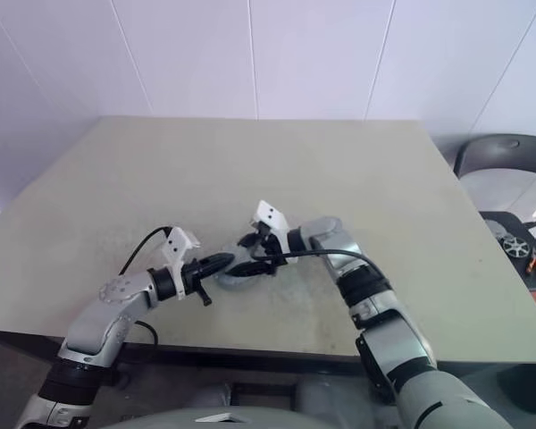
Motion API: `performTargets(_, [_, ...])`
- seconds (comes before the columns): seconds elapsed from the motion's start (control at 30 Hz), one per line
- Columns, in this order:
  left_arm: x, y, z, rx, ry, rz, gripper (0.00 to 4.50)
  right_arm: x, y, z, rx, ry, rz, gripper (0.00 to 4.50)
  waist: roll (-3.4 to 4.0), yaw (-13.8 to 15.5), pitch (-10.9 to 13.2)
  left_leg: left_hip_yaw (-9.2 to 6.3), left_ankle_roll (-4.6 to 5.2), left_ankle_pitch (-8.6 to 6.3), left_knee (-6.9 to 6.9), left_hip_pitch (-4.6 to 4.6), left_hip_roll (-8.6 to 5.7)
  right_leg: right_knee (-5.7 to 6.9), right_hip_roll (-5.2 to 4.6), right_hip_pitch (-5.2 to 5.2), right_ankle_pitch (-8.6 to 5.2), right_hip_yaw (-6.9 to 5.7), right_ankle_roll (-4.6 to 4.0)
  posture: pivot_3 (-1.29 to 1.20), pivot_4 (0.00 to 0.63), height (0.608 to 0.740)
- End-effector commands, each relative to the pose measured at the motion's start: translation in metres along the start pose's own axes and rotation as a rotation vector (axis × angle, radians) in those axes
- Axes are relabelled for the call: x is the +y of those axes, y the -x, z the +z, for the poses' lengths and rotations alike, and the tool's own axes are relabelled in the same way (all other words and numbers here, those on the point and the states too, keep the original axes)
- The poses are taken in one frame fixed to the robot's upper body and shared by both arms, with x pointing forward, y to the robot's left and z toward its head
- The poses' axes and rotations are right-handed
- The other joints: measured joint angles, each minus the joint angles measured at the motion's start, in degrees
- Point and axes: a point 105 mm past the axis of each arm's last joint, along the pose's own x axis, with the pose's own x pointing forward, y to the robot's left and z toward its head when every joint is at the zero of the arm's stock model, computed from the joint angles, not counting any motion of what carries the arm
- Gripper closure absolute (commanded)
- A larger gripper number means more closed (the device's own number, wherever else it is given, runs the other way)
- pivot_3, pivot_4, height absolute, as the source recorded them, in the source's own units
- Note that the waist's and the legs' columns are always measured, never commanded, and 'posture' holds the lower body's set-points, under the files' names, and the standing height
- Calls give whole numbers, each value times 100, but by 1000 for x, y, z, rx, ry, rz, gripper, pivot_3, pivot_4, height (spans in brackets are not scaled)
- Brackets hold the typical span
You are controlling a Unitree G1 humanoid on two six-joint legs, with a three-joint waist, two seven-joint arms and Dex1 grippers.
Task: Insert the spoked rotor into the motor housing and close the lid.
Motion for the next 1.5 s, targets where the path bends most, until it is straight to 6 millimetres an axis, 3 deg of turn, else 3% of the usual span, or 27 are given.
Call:
performTargets(0.03, [-7,-4,-12,33,30,-29,4500,-12,14,28,-76,12,-46,34,0,-2,0,0,0,0,2,-1,0,0,0,0,0,0,0,0,0,740])
performTargets(0.13, [-7,-4,-12,34,29,-32,4500,-27,22,26,-64,-43,-133,34,0,-2,0,0,0,0,3,-1,0,0,0,0,0,0,0,0,0,740])
performTargets(0.27, [-7,-4,-11,34,21,-33,4500,-41,27,2,47,-197,-205,34,0,0,0,0,0,0,3,-3,0,0,0,-2,0,0,0,0,0,740])
performTargets(0.37, [-6,-4,-11,33,14,-31,4500,-31,23,-11,88,-298,-148,34,5,-2,-1,0,0,0,4,-11,0,-1,-1,-6,0,0,0,0,0,740])
performTargets(0.47, [-7,-4,-10,30,15,-29,4500,-6,14,-7,44,-370,12,34,4,-1,-2,1,0,0,4,-17,-1,3,0,-12,0,2,0,0,0,740])
performTargets(0.87, [0,2,-7,33,-20,4,4500,41,-5,-7,10,-566,261,34,9,-138,0,-1,0,0,25,-26,2,22,5,-23,0,0,1,0,0,740])
performTargets(1.3, [3,10,-7,37,-29,33,4500,30,-20,-15,26,-618,146,34,4,-349,-3,-6,0,-1,26,-18,12,69,19,-45,-1,-1,0,0,0,740])
performTargets(1.4, [4,12,-6,38,-38,38,4500,28,-22,-13,23,-605,133,633,3,-374,-4,-6,0,-1,27,-16,12,69,19,-46,-1,-1,-1,0,0,740])
performTargets(1.5, [5,17,-4,34,-43,38,4500,27,-24,-15,34,-600,120,1667,3,-382,-3,-5,0,-1,29,-23,12,69,18,-51,-1,-1,-1,0,0,740])
